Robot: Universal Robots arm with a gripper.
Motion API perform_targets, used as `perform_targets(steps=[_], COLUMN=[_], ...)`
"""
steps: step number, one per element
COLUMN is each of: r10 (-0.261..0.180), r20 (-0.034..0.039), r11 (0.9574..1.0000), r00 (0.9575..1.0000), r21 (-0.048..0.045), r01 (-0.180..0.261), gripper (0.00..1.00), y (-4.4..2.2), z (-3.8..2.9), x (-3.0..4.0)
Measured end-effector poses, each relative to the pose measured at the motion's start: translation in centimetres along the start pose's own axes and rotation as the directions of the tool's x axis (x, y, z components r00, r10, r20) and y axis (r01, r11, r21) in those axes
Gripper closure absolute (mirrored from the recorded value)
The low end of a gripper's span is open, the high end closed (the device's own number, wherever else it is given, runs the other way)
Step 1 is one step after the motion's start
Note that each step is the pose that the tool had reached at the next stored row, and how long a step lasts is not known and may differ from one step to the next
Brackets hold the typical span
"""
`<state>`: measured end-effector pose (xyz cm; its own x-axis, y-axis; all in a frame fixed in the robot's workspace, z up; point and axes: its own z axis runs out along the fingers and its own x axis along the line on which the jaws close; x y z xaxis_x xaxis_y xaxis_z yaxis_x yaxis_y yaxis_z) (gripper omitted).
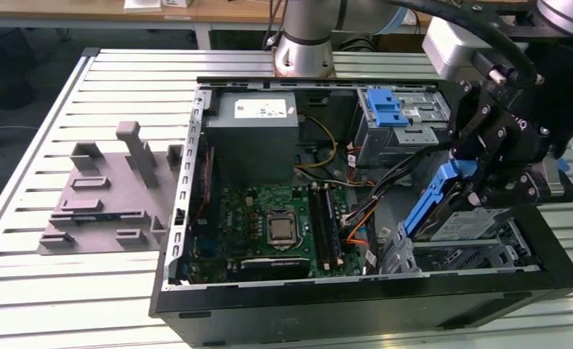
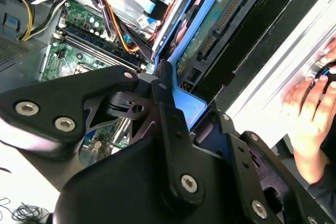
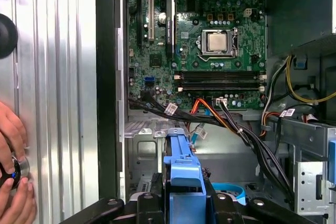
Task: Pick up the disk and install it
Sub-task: 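Insert the disk into the insertion slot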
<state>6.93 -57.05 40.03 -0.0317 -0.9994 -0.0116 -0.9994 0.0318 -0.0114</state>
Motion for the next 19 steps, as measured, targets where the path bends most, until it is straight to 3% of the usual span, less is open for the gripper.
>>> perform_targets(steps=[19], r10=[0.000], r20=[0.0000], r11=[1.0000], r00=[1.0000], r21=[0.0000], r01=[0.000], gripper=[0.64], y=[0.03], z=[2.37], x=[0.03])
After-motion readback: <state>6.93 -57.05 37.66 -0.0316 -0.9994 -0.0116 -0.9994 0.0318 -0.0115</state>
